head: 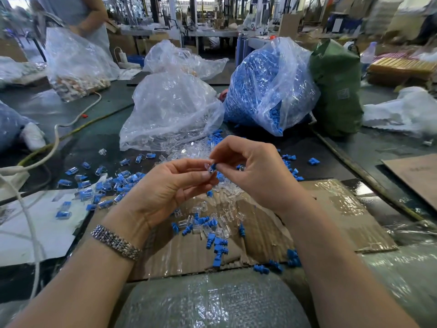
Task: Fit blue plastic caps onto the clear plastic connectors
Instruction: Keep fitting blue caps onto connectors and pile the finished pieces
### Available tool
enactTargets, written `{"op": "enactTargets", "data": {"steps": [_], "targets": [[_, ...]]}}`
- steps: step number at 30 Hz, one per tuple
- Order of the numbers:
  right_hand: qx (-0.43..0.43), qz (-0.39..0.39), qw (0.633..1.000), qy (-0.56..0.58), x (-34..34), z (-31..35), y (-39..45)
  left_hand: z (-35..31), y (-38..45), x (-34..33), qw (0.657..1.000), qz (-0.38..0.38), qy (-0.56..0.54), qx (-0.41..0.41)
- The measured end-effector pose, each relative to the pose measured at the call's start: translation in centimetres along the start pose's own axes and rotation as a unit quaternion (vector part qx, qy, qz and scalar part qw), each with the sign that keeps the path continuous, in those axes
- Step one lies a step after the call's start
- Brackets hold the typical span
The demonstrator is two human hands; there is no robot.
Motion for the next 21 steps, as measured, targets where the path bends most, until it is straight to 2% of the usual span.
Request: {"op": "enactTargets", "data": {"steps": [14,16,18,19,21], "targets": [[-0.002,0.019,1.000,0.010,0.4,0.8,-0.2,-0.6,-0.5,-0.3,0.995,0.001,0.073,-0.070],[-0.041,0.007,0.999,0.020,1.1,-0.1,-0.1,-0.7,-0.4,-0.2,0.995,0.003,0.069,-0.074],[-0.123,0.000,0.989,-0.077,2.1,-2.0,-0.2,-0.8,-0.4,0.0,0.995,0.002,0.068,-0.078],[-0.181,0.022,0.970,-0.162,2.5,-3.3,-0.4,-0.8,-0.4,0.0,0.994,0.002,0.071,-0.079],[-0.297,0.121,0.903,-0.286,2.6,-5.4,-1.5,-0.8,-0.4,0.0,0.994,0.004,0.075,-0.078]]}}
Point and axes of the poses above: each hand's wrist, its own y-axis towards the middle knuckle, its own x-axis out of the back of the hand, z = x × y, the point moved 5 cm from there along y, towards the middle knuckle, and after that the axes turned 13 degrees about -y, right-handed, at the moved point
